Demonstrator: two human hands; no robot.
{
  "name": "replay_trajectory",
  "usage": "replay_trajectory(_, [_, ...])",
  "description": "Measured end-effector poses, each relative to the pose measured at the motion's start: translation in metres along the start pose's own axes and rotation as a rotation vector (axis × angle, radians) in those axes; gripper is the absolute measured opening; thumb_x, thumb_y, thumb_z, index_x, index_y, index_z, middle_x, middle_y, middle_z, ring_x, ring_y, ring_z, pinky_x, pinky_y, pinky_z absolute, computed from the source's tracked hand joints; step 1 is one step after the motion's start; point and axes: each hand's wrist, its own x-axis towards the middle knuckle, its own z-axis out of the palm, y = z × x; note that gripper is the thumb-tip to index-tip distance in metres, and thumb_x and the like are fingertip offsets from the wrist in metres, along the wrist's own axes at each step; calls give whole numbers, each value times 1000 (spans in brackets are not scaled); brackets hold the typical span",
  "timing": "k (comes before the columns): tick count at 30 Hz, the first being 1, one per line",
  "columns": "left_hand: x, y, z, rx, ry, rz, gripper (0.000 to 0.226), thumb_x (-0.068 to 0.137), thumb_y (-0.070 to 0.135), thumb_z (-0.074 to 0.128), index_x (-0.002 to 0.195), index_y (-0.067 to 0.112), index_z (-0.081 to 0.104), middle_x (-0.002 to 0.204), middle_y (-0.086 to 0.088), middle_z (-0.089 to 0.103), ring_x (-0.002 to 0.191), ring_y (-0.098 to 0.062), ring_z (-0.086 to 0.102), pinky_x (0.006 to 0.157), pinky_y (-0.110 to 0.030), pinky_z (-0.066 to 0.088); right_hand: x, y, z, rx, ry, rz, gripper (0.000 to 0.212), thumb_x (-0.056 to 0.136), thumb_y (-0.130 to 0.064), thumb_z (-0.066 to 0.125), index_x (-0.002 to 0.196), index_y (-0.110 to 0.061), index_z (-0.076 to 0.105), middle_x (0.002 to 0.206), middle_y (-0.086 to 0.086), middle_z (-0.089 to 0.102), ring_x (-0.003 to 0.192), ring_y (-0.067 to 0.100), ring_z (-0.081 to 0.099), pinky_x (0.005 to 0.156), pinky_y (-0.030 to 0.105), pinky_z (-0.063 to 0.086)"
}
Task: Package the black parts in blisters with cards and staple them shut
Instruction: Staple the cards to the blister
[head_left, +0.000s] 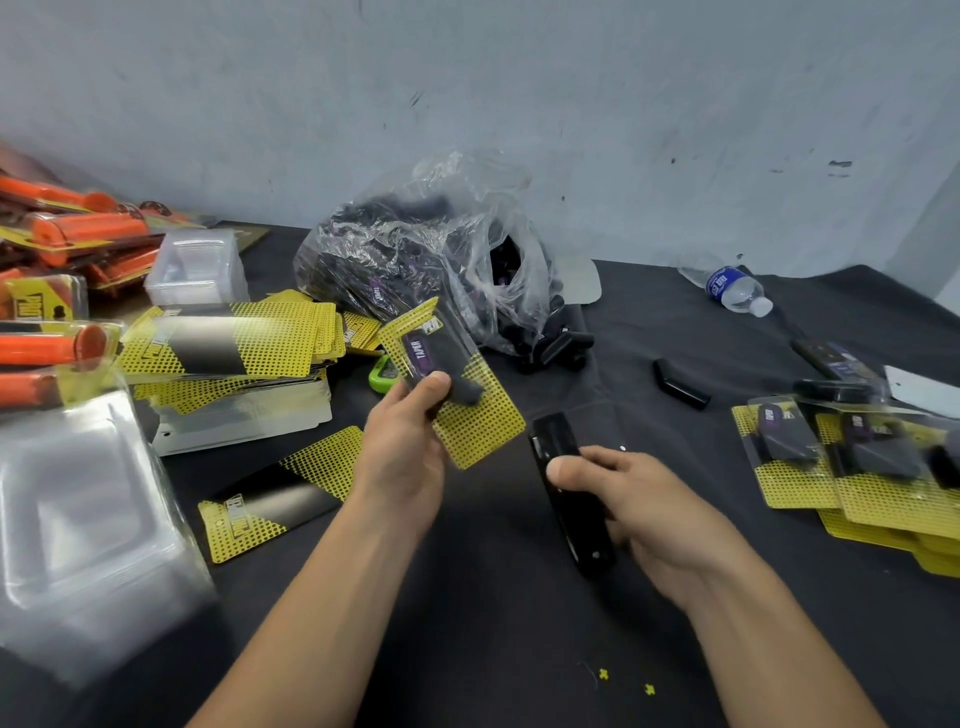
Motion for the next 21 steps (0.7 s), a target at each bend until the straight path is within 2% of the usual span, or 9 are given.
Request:
replay_trajectory(2, [2, 5, -6, 22, 45, -62, 32, 101, 15, 59, 133, 8, 60, 115, -13, 67, 111, -30, 65, 104, -50, 51, 2, 0, -2, -61, 180, 30, 42, 69, -50, 85, 103, -25, 80, 101, -1, 80, 98, 22, 74, 92, 43, 58])
replay_trajectory(5, [-3, 7, -7, 84, -38, -127, 27, 98, 19, 62, 124, 10, 66, 109, -12, 68, 100, -30, 68, 90, -46, 56, -2, -5, 6, -395, 455, -8, 24, 78, -60, 75, 95, -43, 76, 79, -22, 70, 86, 9, 65, 80, 37, 54])
replay_trajectory(6, [-5, 6, -7, 86, -76, -151, 26, 98, 19, 62, 122, 10, 67, 105, -11, 71, 94, -28, 71, 83, -43, 58, -5, -5, 11, -553, 505, -17, 27, 84, -59, 68, 104, -42, 75, 85, -19, 71, 89, 14, 64, 80, 38, 52])
replay_trajectory(8, [-8, 6, -5, 93, -140, -187, 23, 97, 18, 62, 117, 9, 69, 100, -12, 74, 83, -26, 74, 73, -40, 60, -9, -3, 21, -801, 663, -89, 41, 97, -47, 56, 136, -33, 63, 120, -3, 72, 113, 26, 63, 93, 43, 49])
replay_trajectory(10, [-8, 5, -4, 114, -175, -207, 23, 96, 19, 63, 114, 7, 71, 101, -16, 73, 83, -28, 74, 75, -43, 61, -13, -2, 25, -727, 793, -344, 45, 101, -31, 56, 145, -27, 55, 130, -1, 67, 123, 23, 60, 103, 40, 46])
replay_trajectory(12, [-8, 4, -2, 133, -196, -197, 23, 96, 20, 63, 111, 7, 74, 102, -18, 73, 84, -30, 74, 76, -45, 62, -16, -2, 26, -488, 722, -567, 27, 99, -29, 63, 125, -29, 66, 105, -13, 73, 103, 7, 67, 92, 28, 54])
replay_trajectory(14, [-9, 2, -2, 160, -225, -168, 22, 95, 22, 64, 105, 8, 77, 101, -20, 72, 85, -31, 73, 77, -45, 61, -17, -4, 36, -205, 430, -480, 21, 93, -43, 70, 105, -26, 70, 84, -10, 77, 78, 8, 74, 71, 30, 61])
replay_trajectory(17, [-13, -2, -1, 204, -268, -151, 27, 88, 24, 68, 108, 7, 76, 100, -22, 70, 84, -33, 70, 72, -42, 59, -11, 0, 50, 84, 93, -230, 24, 94, -39, 69, 106, -17, 71, 89, 3, 80, 72, 25, 76, 64, 35, 62])
replay_trajectory(21, [-14, -4, 0, 226, -318, -138, 16, 88, 18, 67, 98, 13, 79, 97, -20, 73, 81, -31, 71, 65, -36, 61, -7, 4, 51, 148, 46, -165, 12, 100, -7, 63, 103, -9, 74, 90, 10, 79, 67, 25, 73, 59, 29, 58])
